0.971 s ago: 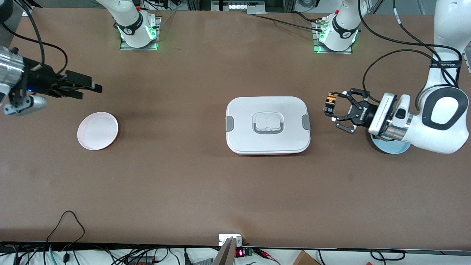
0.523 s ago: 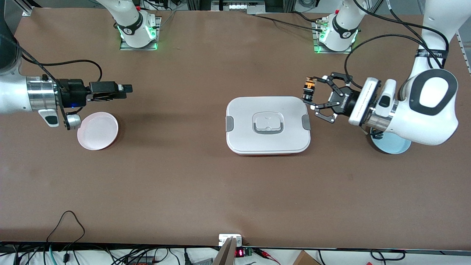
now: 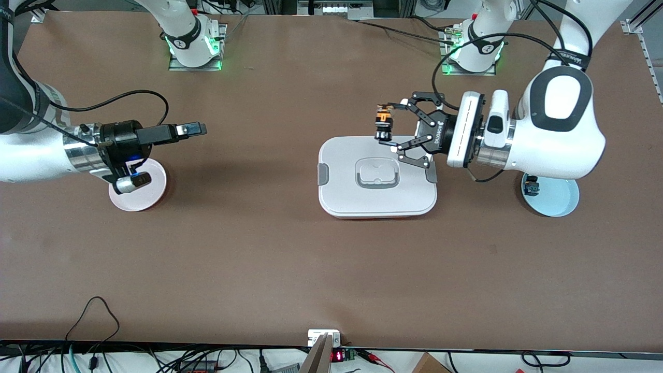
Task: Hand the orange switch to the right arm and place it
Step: 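Lift the orange switch over the white box with the left gripper, then reach the right gripper toward the switch held by the left gripper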
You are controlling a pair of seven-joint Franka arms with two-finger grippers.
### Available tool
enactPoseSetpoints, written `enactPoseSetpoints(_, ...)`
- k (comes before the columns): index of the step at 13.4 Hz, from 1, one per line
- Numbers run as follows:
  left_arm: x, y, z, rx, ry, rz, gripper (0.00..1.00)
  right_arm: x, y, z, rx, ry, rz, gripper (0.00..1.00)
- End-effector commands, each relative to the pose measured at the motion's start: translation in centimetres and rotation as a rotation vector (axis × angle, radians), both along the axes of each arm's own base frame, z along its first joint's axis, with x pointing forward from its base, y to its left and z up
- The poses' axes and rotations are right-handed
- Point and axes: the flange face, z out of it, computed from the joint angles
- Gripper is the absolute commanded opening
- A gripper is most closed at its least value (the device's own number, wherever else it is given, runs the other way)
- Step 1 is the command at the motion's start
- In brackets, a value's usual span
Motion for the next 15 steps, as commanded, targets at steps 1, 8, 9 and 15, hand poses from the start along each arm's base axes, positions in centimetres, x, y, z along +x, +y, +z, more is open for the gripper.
enactPoseSetpoints(1,-0.3,0.3,0.9,-0.085,0.030,0.060,0.00,-0.1,2.4,0.6,0.014,0.057,-0.017,1.00)
enactPoseSetpoints(8,-0.5,0.4,0.2,-0.189,-0.063,0.066,0.00,-0.9,8.9,-2.2,0.075,0.124,-0.072,1.00)
enactPoseSetpoints(9,-0.5,0.4,0.2,-0.189,-0.063,0.066,0.00,-0.8,9.3,-1.8,0.088,0.124,-0.088,1.00)
enactPoseSetpoints(15,-0.5,0.4,0.2,-0.190,-0.064,0.064,0.00,-1.7,15.0,-1.0,0.144,0.187,-0.141,1.00)
